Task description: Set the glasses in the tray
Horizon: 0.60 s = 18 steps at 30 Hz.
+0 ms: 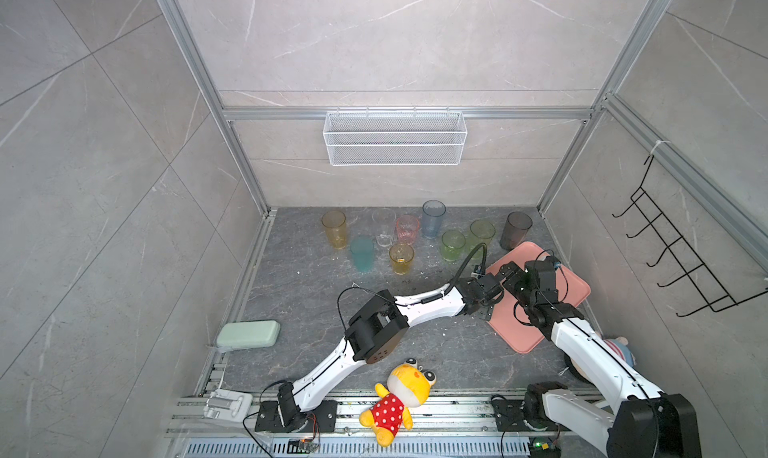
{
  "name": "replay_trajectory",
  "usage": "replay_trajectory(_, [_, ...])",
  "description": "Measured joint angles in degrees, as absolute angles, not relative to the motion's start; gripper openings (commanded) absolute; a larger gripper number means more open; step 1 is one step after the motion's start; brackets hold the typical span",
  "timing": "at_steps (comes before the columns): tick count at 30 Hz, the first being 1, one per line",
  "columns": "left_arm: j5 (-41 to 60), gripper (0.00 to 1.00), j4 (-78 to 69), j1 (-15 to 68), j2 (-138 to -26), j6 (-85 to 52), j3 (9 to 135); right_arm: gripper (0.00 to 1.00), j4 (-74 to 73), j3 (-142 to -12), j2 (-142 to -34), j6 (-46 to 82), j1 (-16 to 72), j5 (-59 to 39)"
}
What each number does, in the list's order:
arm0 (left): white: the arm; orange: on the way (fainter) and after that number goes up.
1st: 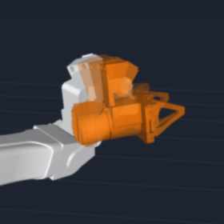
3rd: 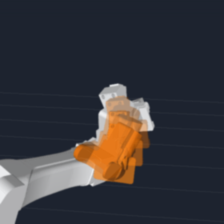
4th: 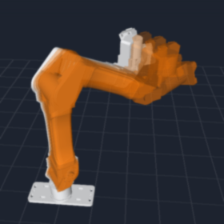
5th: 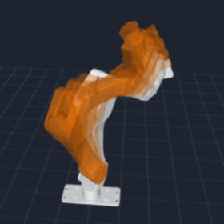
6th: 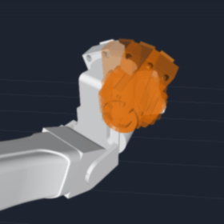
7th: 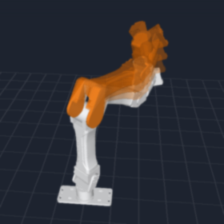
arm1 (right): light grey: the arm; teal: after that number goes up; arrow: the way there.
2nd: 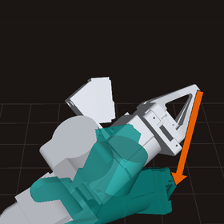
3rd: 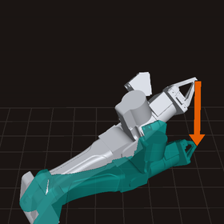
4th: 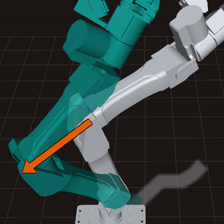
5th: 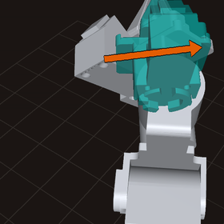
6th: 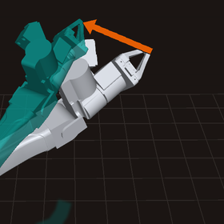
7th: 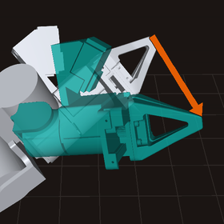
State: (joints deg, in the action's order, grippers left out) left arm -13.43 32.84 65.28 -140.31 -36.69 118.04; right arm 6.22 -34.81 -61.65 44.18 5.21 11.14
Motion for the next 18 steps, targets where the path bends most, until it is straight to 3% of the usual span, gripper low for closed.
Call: replay_trajectory(18, [-15.35,0.45,31.18,65.34,-138.98,-38.11,114.08,0.99,6.22,-34.81,-63.20,44.18,5.21,10.00])
